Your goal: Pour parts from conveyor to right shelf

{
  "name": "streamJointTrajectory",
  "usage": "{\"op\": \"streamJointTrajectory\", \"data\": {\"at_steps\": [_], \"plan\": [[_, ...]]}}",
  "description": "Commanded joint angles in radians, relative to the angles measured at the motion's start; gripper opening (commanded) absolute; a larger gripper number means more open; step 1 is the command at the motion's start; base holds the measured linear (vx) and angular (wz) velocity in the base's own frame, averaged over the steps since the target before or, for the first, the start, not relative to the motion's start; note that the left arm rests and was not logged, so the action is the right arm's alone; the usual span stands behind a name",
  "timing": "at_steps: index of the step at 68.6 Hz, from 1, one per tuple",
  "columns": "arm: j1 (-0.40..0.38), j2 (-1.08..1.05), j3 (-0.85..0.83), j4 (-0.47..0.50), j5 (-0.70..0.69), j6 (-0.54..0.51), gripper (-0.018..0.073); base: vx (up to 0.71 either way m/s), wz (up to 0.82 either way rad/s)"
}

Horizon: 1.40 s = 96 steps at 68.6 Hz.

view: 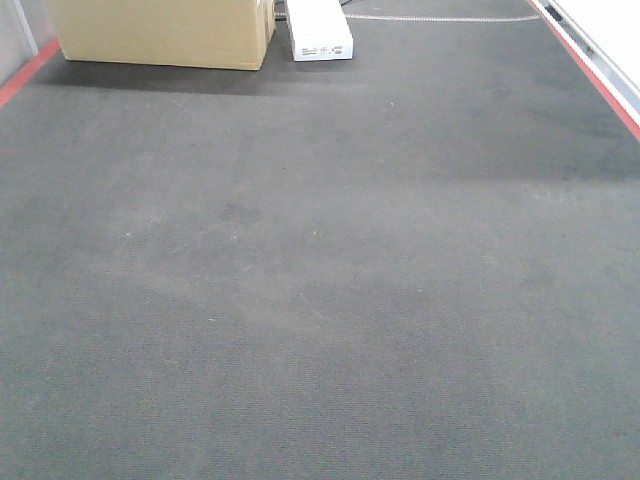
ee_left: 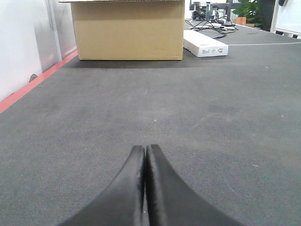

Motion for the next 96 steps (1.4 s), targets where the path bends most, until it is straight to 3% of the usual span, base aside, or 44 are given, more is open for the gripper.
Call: {"op": "streamJointTrajectory", "data": {"at_steps": [1,96], "plan": [[-0.001,0.012,-0.026,-0.004,-0.076,0.001,-0.0006,0.0,0.0],[-0.001,0.012,-0.026,-0.004,-0.076,0.001,-0.0006,-0.01,0.0]]}}
